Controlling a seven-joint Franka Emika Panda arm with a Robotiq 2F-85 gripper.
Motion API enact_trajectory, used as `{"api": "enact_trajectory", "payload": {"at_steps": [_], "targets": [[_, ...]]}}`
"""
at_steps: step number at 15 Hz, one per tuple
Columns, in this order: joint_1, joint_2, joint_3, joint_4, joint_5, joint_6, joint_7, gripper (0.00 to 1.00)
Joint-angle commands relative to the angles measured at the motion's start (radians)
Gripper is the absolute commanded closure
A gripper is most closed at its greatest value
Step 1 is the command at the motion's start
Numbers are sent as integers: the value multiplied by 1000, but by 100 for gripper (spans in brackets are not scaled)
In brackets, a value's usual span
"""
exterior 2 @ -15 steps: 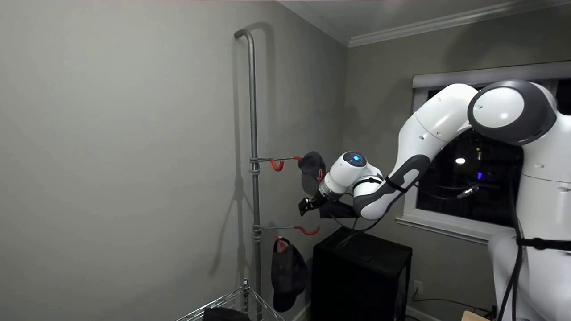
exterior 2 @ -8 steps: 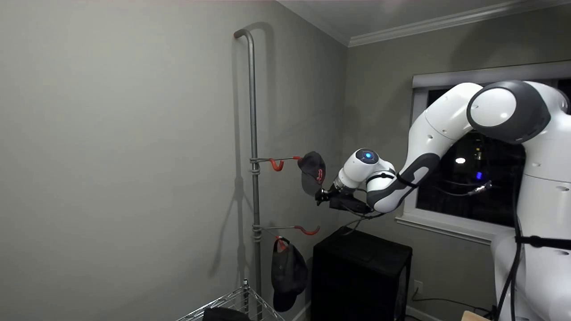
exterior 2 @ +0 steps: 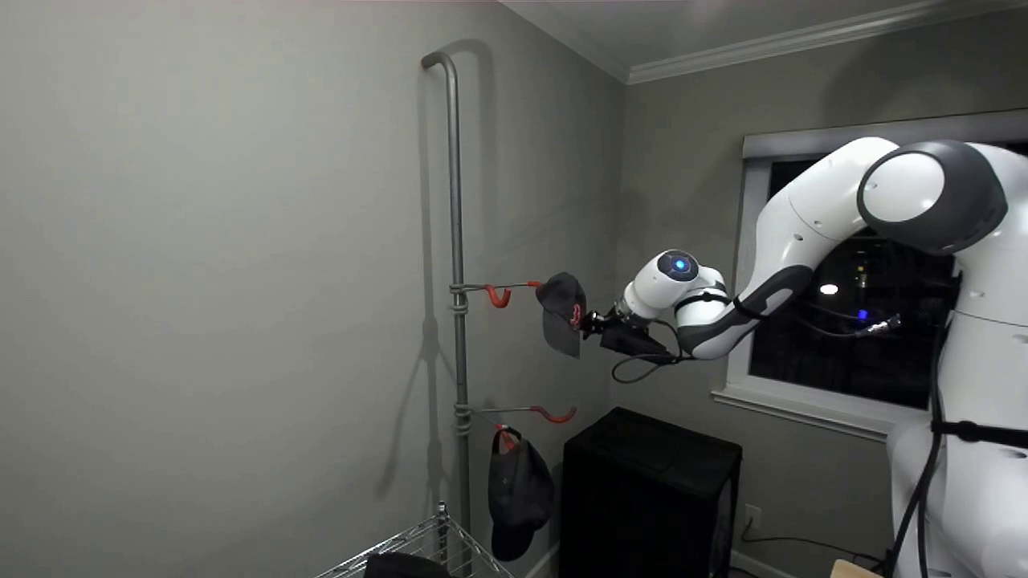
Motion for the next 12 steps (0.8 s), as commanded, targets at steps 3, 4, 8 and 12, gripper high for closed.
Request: {"api": "enact_trajectory", "payload": {"at_steps": [3,4,8,12], "targets": [[-18,-50,-21,48,-51,46,60,0],[-19,-41,-29,68,-53,64,61,0],[-14,-5,-49,149,-45,132,69,0],[-1,44,-53,213,5,144,57,0]]}}
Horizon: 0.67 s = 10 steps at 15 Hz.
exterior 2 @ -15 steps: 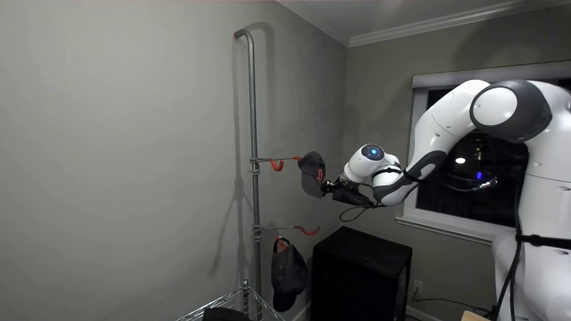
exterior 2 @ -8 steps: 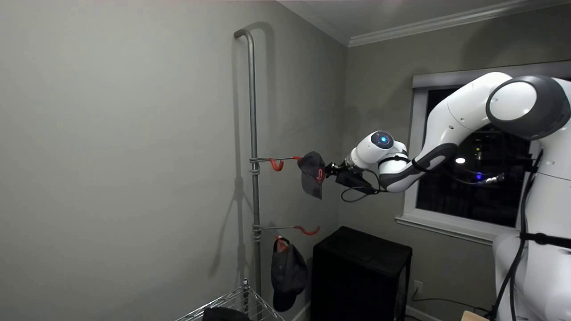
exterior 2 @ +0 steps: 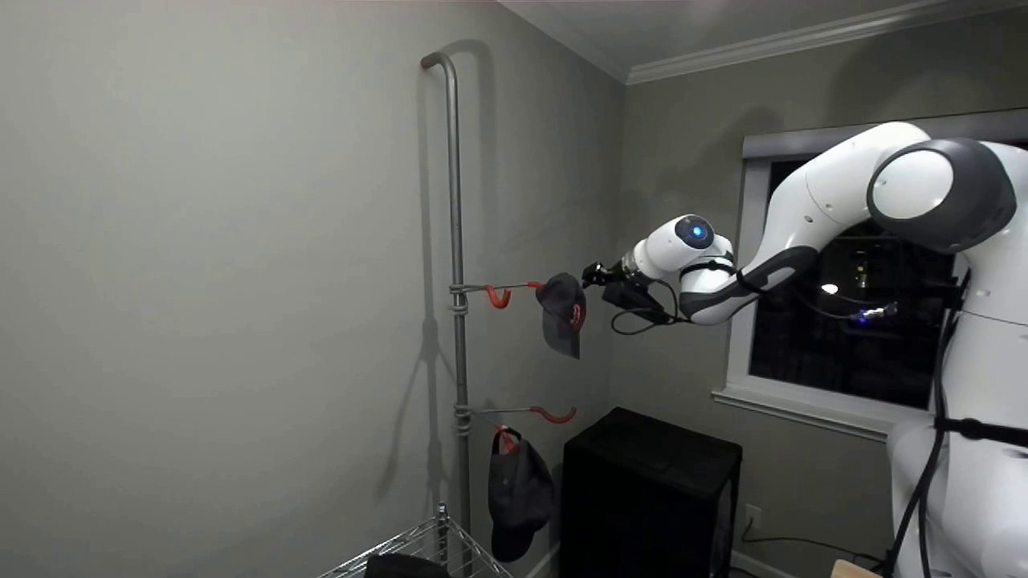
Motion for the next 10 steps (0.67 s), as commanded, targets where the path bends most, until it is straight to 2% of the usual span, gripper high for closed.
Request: {"api": "enact_trajectory", "payload": {"at_steps": [1,5,10], "targets": [[5,86,-10,67,46,43,33,0],[22,139,2,62,202,22,-23,0],[18,200,19,111,284,8,-31,0]]}}
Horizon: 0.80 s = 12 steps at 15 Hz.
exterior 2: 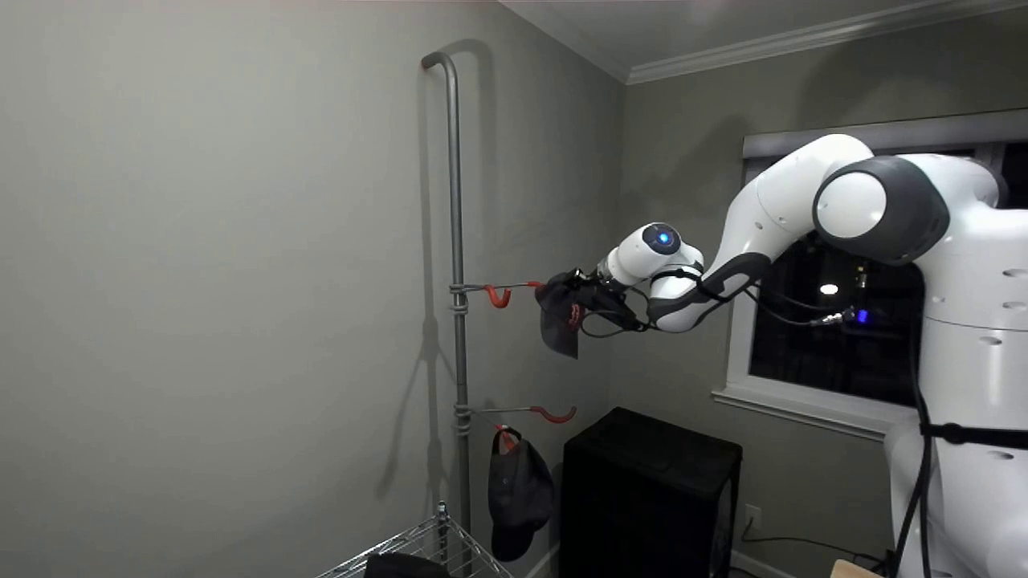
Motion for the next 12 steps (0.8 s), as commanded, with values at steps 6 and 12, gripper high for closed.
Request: {"api": "enact_trajectory", "payload": {"at_steps": [6,12], "targets": [[-25,81,34,99,151,-13,-76,25],[-50,106,70,114,232,-5,-153,61]]}}
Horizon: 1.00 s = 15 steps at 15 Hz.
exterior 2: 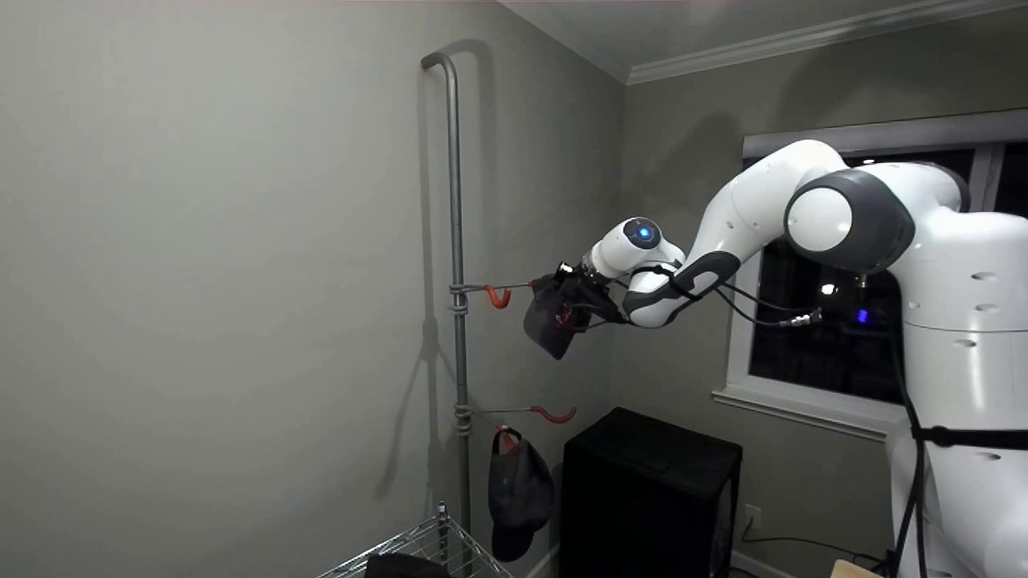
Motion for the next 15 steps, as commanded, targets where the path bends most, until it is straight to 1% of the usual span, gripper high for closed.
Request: {"api": "enact_trajectory", "payload": {"at_steps": [1,4,5,7,8,11,15], "targets": [[-37,15,31,18,55,6,-64,66],[-46,10,32,20,62,6,-78,87],[-47,8,31,21,57,6,-77,92],[-44,-18,32,8,44,7,-83,94],[-41,-35,32,-2,37,10,-86,91],[-24,-98,23,-32,-1,10,-88,92],[-2,-204,11,-77,-106,3,-83,92]]}}
